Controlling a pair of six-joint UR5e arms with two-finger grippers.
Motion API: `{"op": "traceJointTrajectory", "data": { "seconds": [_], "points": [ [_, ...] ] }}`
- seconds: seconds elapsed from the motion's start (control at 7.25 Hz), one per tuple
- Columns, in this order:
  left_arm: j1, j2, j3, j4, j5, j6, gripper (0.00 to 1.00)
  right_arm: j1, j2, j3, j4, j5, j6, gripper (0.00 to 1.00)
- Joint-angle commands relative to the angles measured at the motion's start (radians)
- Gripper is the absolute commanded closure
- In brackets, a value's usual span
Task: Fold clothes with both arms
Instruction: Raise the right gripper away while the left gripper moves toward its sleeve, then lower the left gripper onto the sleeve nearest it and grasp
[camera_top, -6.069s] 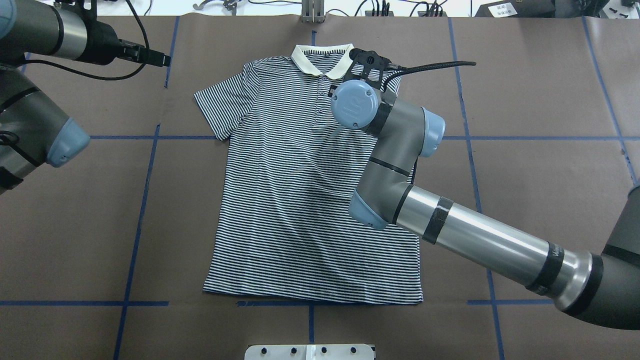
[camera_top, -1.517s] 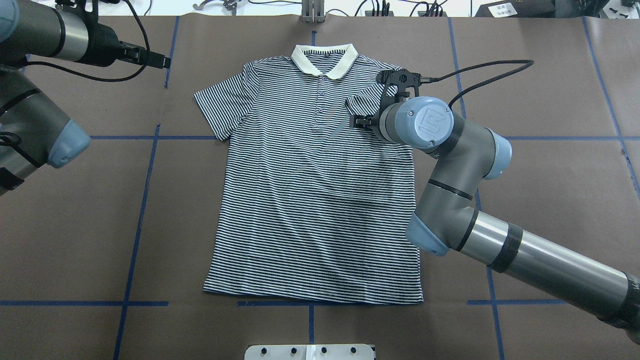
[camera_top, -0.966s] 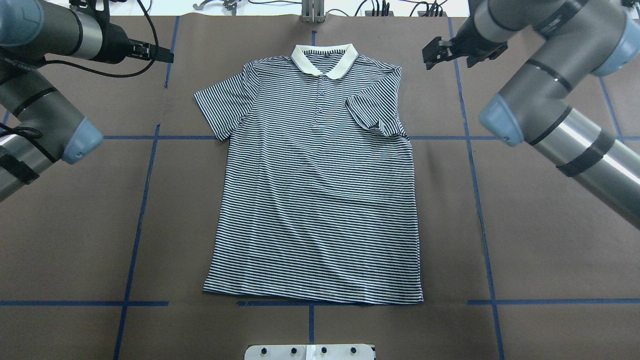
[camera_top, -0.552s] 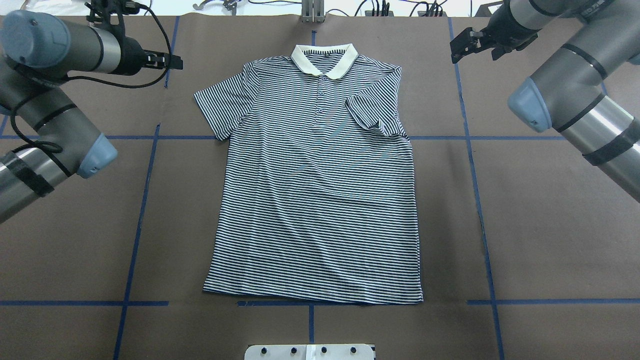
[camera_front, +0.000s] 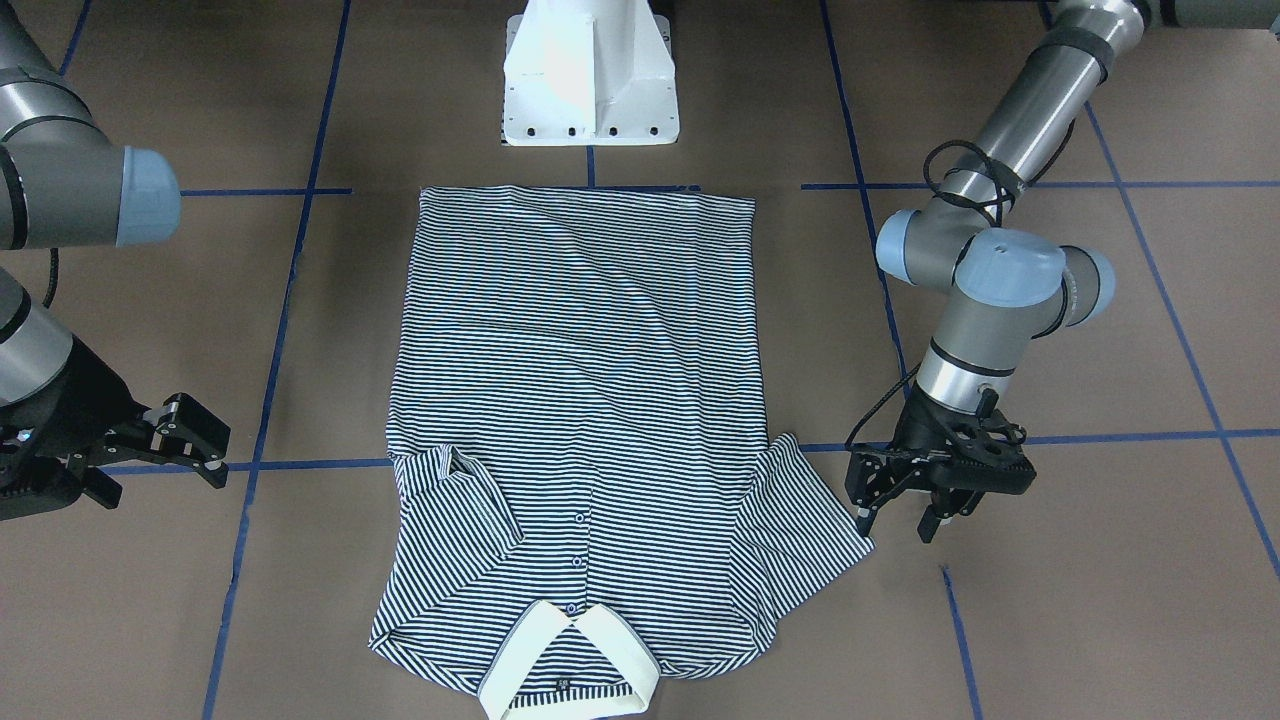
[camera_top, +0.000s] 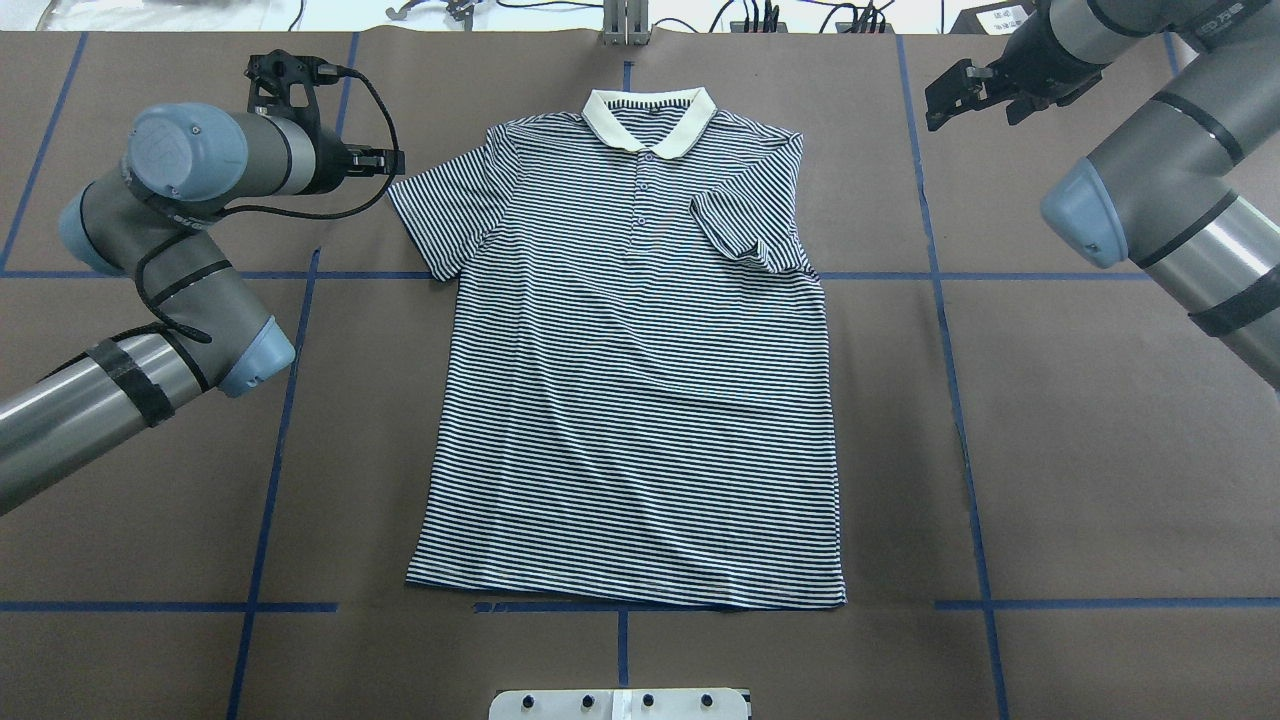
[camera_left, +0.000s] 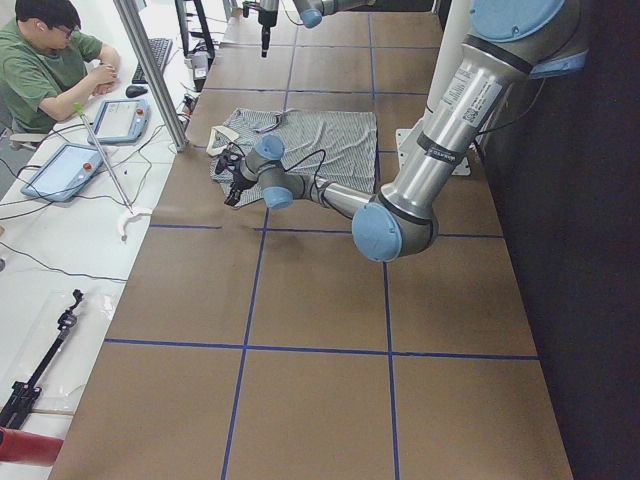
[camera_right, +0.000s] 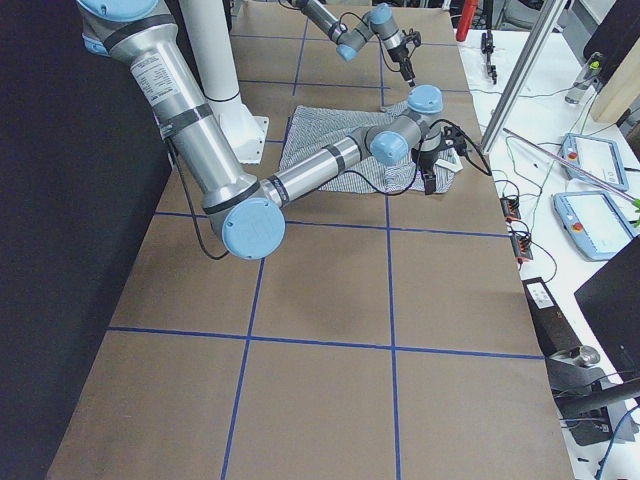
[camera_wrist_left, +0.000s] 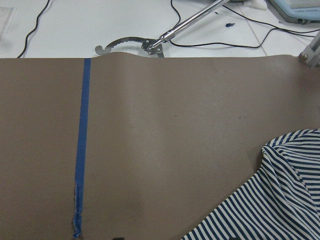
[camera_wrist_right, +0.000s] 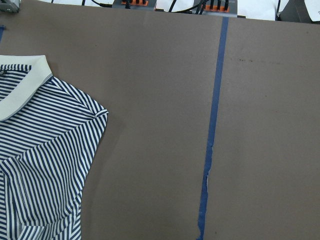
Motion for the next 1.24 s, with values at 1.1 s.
{"op": "traceJointTrajectory", "data": {
  "seconds": [1.1],
  "points": [
    [0.045, -0.062, 0.131, -0.053, 0.049, -0.045, 0.38, 0.000, -0.005, 0.001, 0.000, -0.009, 0.000, 0.00]
  ]
}}
